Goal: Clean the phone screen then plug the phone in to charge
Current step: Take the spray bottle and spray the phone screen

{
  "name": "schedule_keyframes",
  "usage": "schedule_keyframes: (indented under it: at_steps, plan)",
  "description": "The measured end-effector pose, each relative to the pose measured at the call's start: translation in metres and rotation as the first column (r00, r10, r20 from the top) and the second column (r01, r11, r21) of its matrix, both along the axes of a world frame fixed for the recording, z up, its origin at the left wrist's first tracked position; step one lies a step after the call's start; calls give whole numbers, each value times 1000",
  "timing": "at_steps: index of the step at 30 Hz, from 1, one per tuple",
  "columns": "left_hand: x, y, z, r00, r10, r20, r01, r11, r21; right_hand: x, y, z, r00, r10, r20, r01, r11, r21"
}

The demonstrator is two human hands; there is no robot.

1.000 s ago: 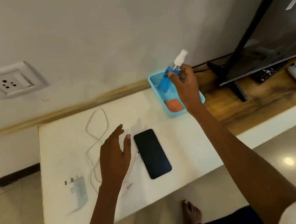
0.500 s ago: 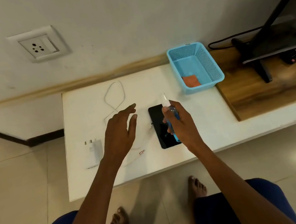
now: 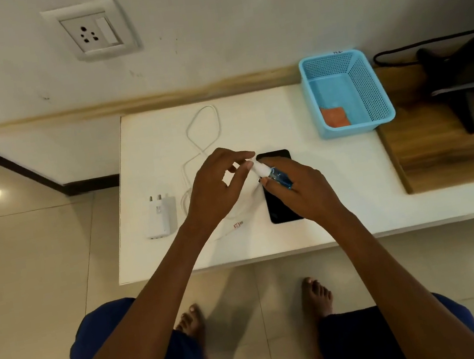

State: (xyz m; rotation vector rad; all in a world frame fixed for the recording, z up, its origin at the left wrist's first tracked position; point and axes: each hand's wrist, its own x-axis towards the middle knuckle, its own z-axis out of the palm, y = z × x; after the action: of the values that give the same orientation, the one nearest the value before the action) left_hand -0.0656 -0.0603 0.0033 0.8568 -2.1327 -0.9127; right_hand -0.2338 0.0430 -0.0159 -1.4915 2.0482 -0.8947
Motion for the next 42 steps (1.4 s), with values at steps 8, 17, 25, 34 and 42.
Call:
schedule_keyframes:
  at_steps: [8, 17, 25, 34, 42]
  plan:
    - [-6, 5, 0, 995, -95, 31, 89, 984, 153, -7, 5, -2, 999, 23, -43, -25, 999, -47]
    - [-13, 8, -5, 989, -147, 33, 142, 981, 132, -8, 8, -6, 999, 29, 21, -28, 998, -64]
    - [-14, 7, -2, 990, -141, -1, 138, 967, 213, -6, 9, -2, 996, -5, -91, -7, 991, -131]
    - [-13, 9, 1, 989, -140, -39, 145, 970, 197, -7, 7, 5, 991, 13, -135, -24, 996, -87]
    - [-22, 28, 4, 996, -63, -68, 79, 959, 271, -14, 18, 18, 981, 4, -193, -30, 991, -129]
